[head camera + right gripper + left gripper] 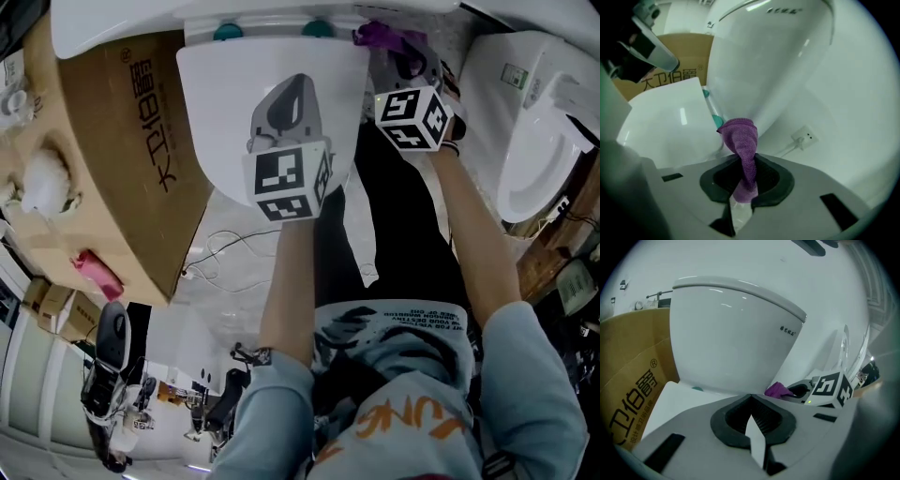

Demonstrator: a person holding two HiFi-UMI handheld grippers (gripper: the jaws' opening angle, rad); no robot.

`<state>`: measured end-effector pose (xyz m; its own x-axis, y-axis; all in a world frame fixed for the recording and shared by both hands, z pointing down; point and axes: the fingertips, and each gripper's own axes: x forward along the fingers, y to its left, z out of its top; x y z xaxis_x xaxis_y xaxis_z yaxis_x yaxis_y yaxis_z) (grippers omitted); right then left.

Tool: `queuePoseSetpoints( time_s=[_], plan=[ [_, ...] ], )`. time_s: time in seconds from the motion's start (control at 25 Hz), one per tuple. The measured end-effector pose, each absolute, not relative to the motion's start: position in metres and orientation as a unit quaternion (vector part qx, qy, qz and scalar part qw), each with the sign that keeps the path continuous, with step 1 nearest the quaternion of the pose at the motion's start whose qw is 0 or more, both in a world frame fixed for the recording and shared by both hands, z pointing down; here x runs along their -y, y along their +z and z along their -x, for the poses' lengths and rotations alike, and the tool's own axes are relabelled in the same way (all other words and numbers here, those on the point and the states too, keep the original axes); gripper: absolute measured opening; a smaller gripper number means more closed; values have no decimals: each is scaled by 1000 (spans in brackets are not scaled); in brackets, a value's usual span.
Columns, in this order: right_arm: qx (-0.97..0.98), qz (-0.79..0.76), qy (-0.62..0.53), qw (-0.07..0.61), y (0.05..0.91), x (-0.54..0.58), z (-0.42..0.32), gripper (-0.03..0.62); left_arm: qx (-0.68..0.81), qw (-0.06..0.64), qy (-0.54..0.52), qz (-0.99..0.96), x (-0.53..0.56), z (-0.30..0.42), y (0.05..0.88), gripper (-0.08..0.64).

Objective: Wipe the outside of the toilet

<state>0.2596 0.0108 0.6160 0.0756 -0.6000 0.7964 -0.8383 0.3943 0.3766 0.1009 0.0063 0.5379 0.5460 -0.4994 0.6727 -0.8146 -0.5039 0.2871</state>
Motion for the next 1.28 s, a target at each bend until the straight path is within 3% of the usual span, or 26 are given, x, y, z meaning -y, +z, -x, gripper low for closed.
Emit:
queuePoseSetpoints(
  time_s=[0.44,0.64,1.04,1.28],
  plan=[
    [688,-669,210,188,418,-40,-227,77,402,222,190,-868,-14,-50,387,23],
    [697,-678,217,87,313,-52,-184,77,425,202,130,-873,-18,-12,290,23],
    [727,-668,159,-28,130,-26,-114,77,482,163,7,-861,4,58,126,23],
    [768,-635,83,-15,44,-3,-67,77,476,96,-27,-874,9,74,36,23]
  ],
)
